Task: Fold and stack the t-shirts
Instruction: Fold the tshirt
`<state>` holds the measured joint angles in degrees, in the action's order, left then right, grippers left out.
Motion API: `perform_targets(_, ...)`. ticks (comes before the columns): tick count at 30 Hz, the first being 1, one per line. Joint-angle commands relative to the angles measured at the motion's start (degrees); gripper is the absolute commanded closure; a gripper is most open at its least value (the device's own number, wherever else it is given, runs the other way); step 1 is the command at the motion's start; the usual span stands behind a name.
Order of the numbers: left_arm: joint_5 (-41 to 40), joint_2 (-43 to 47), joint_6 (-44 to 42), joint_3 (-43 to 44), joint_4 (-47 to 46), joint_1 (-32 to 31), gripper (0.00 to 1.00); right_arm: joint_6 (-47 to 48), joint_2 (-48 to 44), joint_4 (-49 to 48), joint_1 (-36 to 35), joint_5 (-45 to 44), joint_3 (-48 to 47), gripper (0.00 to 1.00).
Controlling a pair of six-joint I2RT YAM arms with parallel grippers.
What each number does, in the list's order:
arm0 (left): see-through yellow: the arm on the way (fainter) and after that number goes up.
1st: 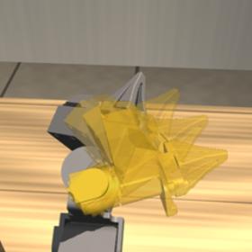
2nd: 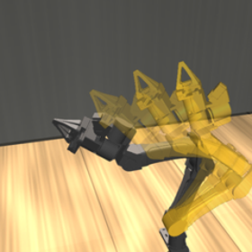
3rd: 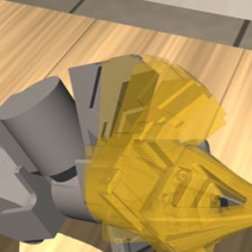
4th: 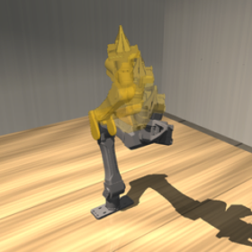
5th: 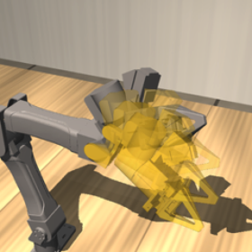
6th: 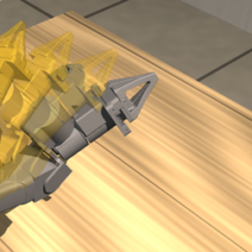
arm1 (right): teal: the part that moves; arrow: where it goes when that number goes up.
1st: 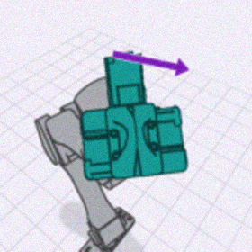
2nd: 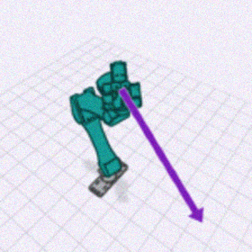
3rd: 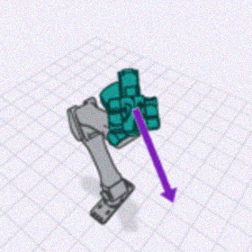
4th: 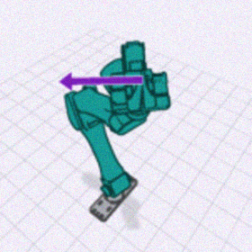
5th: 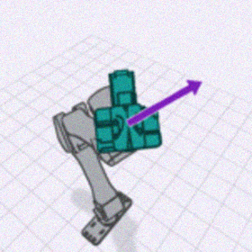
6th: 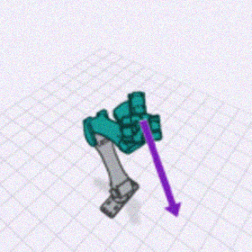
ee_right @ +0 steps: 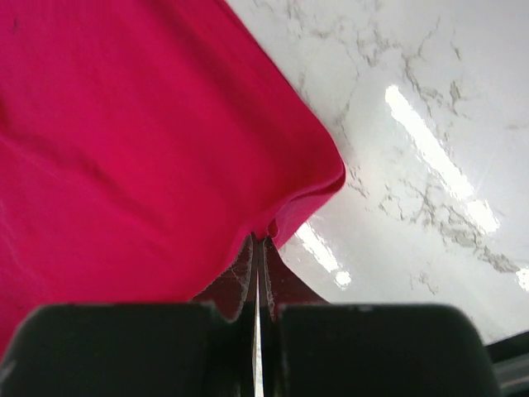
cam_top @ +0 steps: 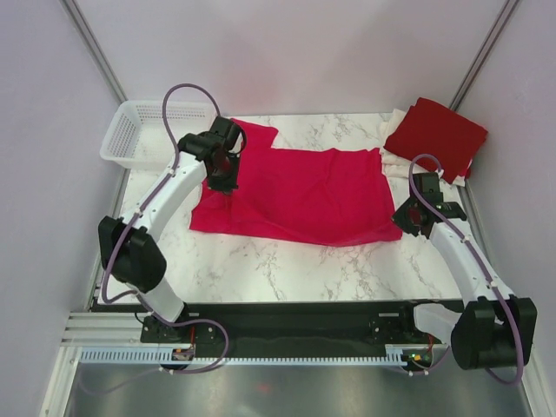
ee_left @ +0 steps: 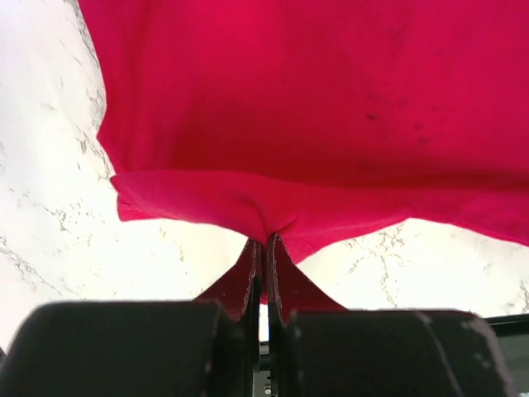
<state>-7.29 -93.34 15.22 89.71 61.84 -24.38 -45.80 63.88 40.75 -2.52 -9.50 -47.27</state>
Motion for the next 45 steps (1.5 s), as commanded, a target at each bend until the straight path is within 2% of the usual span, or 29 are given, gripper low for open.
perform_targets(1, 0.6, -4.4, -6.2, 6.2, 0.0, 2.2, 0.98, 1.7, 3.1, -4.9, 1.2, -2.8, -4.4, 1.00)
perform_targets(12, -0.8, -21.0, -7.3, 21.7, 3.4, 4.3, 0.97, 2.3, 14.0, -10.3, 4.5, -3.5, -6.6, 1.00)
perform_targets(13, -1.5, -24.1, -7.2, 22.6, 3.5, 4.6, 0.85, 2.3, 15.0, -11.1, 4.7, -3.1, -6.6, 1.00)
perform_targets(14, -3.0, -25.6, -7.1, 24.6, 4.0, 4.9, 0.72, 2.5, 17.6, -12.3, 4.9, -1.6, -6.9, 0.94)
perform_targets(15, -4.1, -27.2, -6.5, 25.7, 4.2, 5.1, 0.62, 3.2, 19.0, -13.1, 5.0, -0.8, -7.5, 0.83)
perform_targets(16, -5.2, -29.2, -5.1, 26.6, 4.7, 5.6, 0.33, 3.8, 20.4, -14.0, 5.2, 0.1, -8.0, 0.37)
perform_targets(17, -6.8, -29.4, -4.2, 28.0, 5.9, 5.7, 0.19, 4.1, 22.8, -14.2, 5.2, 0.3, -8.9, 0.17)
perform_targets(18, -7.4, -29.2, -3.2, 28.2, 6.0, 5.8, 0.12, 5.0, 23.8, -14.2, 5.3, 0.3, -10.5, 0.05)
perform_targets(19, -7.8, -28.4, -1.5, 28.0, 5.8, 5.8, 0.00, 5.5, 24.4, -14.1, 5.4, 0.3, -11.3, 0.02)
perform_targets(22, -9.7, -23.0, 0.3, 26.3, 4.9, 6.1, 0.00, 6.9, 24.3, -12.9, 5.4, -0.7, -13.6, 0.02)
perform_targets(25, -8.9, -15.5, 1.7, 19.2, 0.8, 7.8, 0.00, 8.1, 20.4, -11.8, 5.5, -3.5, -13.1, 0.02)
perform_targets(28, 2.7, -5.6, 5.0, 4.1, -9.4, 13.8, 0.00, 9.8, 15.1, -11.2, 5.5, -3.2, -11.0, 0.02)
perform_targets(29, 9.2, -2.9, 6.2, -4.6, -12.1, 15.7, 0.00, 10.1, 12.5, -11.3, 5.5, -2.3, -10.3, 0.02)
perform_targets(30, 11.7, 0.6, 8.5, -8.8, -14.4, 19.0, 0.01, 10.5, 11.4, -11.7, 5.5, -0.5, -8.2, 0.02)
perform_targets(31, 13.8, 2.1, 9.5, -12.6, -19.1, 20.3, 0.02, 10.8, 10.2, -12.6, 5.4, 4.6, -6.7, 0.02)
perform_targets(32, 16.5, 3.0, 10.5, -19.0, -20.7, 21.2, 0.02, 11.2, 8.4, -15.0, 5.4, 7.9, -3.6, 0.02)
perform_targets(33, 17.5, 4.3, 11.6, -21.7, -22.5, 22.4, 0.03, 11.2, 7.8, -16.3, 5.3, 10.6, -2.0, 0.02)
perform_targets(36, 16.8, 5.3, 16.7, -29.6, -28.0, 23.2, 0.03, 10.4, 7.4, -21.7, 4.3, 18.4, 2.9, 0.02)
perform_targets(38, 15.4, 6.5, 19.2, -34.9, -33.8, 23.6, 0.04, 10.5, 8.6, -23.1, 3.1, 19.9, 3.7, 0.02)
perform_targets(45, 8.2, 6.6, 23.7, -41.2, -42.5, 24.0, 0.05, 13.0, 10.2, -23.3, 1.4, 20.7, 4.8, 0.02)
